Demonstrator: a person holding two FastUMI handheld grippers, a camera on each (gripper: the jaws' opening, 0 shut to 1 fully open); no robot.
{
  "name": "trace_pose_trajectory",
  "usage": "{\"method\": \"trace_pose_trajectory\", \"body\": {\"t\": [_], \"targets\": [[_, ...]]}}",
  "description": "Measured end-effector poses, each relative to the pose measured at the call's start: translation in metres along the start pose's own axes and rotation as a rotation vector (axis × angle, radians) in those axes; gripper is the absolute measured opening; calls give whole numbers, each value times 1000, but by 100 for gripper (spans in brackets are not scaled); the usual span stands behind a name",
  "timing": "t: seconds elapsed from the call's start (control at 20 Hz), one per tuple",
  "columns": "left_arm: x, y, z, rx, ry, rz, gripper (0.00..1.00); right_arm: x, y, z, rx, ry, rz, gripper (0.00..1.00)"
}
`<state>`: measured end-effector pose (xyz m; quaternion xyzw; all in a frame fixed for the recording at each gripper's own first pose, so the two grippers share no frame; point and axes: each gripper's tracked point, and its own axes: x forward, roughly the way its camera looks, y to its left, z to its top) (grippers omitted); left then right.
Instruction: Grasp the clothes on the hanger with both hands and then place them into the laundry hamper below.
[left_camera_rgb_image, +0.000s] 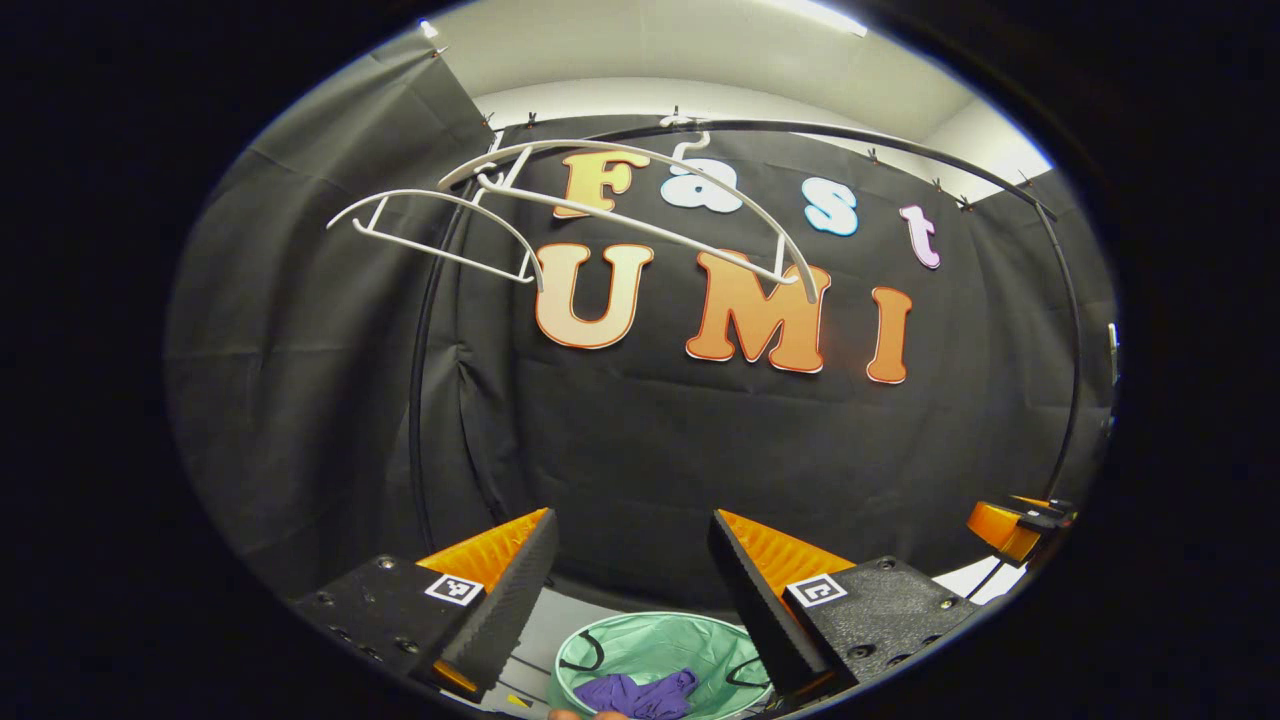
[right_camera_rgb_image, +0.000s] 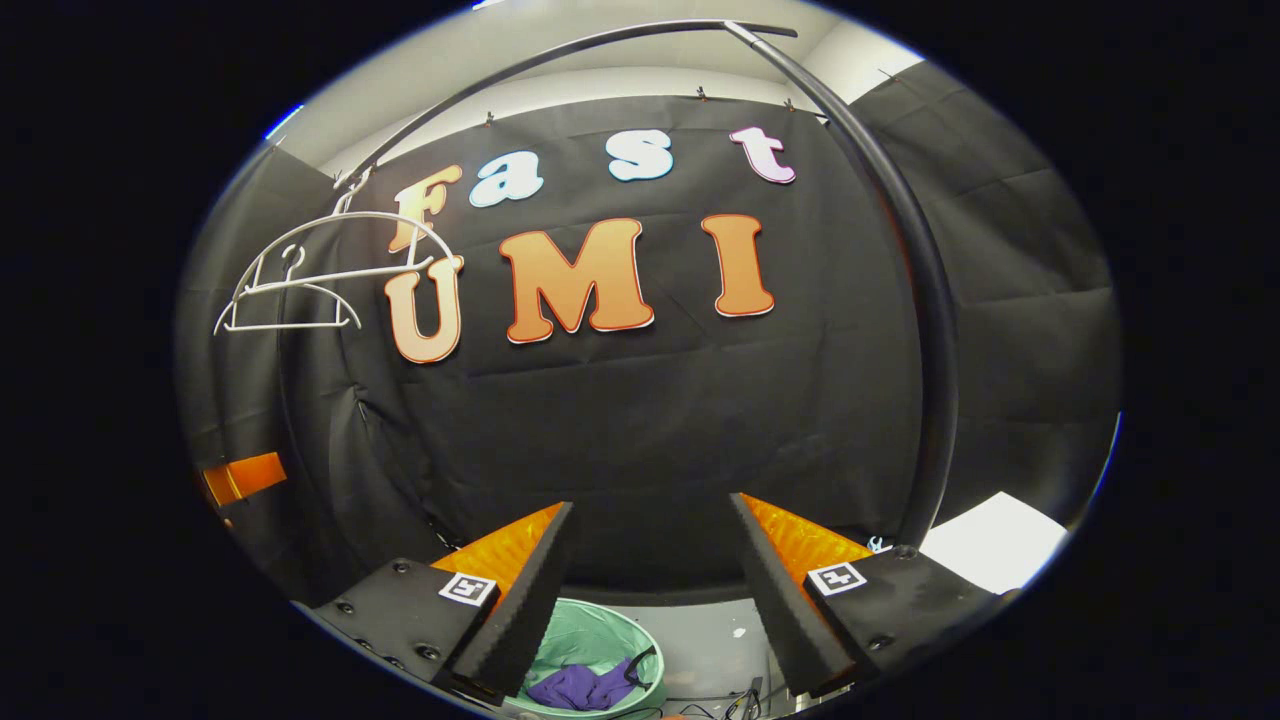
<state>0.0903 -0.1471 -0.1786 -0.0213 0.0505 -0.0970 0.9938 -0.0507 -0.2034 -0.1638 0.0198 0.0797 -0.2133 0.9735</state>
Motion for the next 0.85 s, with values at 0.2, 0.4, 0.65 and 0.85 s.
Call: {"method": "trace_pose_trajectory", "body": {"t": [0.2, 0.4, 0.65, 0.85], "targets": [[-2, 3, -3, -5, 3, 2, 92, -2, 0, 1, -3, -2, -3, 100], [-3, 4, -2, -3, -3, 5, 92, -2, 1, -1, -5, 0, -1, 100], [-2, 5, 0, -3, -3, 10, 92, -3, 3, 0, -11, -2, 2, 100], [-5, 6, 0, -5, -7, 11, 92, -5, 4, 1, -10, -5, 3, 100]]}}
